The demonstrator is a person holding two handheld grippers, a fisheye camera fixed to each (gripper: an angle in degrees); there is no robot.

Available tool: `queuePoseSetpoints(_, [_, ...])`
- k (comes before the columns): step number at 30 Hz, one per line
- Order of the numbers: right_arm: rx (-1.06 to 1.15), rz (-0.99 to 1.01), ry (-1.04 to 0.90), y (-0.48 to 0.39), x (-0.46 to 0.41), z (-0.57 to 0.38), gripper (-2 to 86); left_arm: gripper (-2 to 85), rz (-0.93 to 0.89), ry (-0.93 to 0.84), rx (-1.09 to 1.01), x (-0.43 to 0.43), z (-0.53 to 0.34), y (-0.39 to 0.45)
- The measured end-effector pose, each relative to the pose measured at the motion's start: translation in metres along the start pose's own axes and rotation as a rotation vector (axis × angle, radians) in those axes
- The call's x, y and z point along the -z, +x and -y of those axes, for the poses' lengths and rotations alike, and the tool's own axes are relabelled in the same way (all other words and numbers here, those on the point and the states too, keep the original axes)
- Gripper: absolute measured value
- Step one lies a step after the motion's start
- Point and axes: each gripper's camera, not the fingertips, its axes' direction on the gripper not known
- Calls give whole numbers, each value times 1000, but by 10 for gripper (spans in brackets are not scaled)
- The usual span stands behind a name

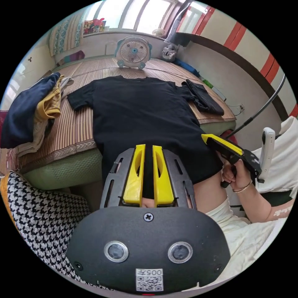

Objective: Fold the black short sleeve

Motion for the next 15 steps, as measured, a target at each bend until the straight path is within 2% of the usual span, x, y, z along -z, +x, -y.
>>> queuePoseSetpoints(3, [3,7,2,-1,-1,-1,-9,88,-69,30,33,10,2,-21])
queuePoseSetpoints(9, [15,-14,-5,-5,-9,0,-9,95,23,201,183,44,12,-89])
queuePoseSetpoints(15, [18,-11,-9,-6,-15,2,-9,115,83,294,350,35,38,-169])
